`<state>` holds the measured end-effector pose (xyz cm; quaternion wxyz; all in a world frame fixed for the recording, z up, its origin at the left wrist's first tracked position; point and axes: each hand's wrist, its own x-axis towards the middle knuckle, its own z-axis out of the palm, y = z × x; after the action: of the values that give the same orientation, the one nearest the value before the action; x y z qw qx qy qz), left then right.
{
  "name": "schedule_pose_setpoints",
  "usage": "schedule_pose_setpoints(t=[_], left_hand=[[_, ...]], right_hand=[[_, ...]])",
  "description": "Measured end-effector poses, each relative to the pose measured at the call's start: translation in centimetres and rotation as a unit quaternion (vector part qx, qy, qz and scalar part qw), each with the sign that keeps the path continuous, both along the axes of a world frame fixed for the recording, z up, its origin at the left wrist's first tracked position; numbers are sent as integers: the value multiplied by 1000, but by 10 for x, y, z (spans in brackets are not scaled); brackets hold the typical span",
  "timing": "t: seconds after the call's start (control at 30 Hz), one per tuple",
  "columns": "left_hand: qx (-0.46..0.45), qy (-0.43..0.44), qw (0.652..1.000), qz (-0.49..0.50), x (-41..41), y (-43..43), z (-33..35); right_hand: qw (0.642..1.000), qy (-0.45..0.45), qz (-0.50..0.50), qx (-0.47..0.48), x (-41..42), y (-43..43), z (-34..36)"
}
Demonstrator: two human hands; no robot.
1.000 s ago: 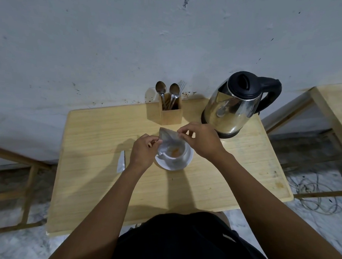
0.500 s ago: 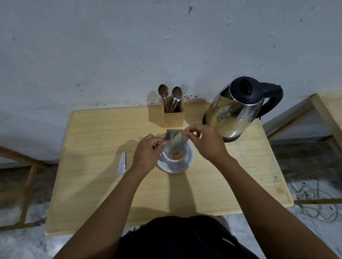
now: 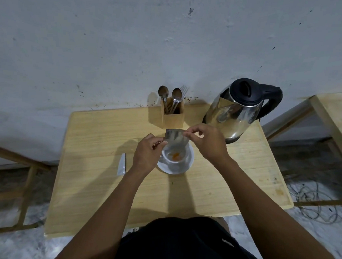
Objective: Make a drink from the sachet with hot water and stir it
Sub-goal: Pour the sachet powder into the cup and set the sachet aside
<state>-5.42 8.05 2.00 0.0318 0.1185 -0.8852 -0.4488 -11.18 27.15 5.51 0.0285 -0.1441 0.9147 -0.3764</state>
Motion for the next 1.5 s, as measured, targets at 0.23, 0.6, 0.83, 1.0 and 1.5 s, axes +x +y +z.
schedule_pose_setpoints(t=[0.23,0.6,0.83,1.0,1.5], left_hand=[[-3,2,1000,-10,-1,1,0],[-2,-5,1000,-9,-2,5,1],[-1,-13,1000,-7,0,2,-1],[88,-26,995,26,4,4,8],[427,-232,866,121,13,-17,16]], right_hand=[[999,-30,33,10,-5,5,-1],[997,-60,29,33,11,4,-3],[997,-46,-25,50,26,2,-8],[997,13,-56,51,33,-2,-11],[950,292,92,59,56,-12,-33]])
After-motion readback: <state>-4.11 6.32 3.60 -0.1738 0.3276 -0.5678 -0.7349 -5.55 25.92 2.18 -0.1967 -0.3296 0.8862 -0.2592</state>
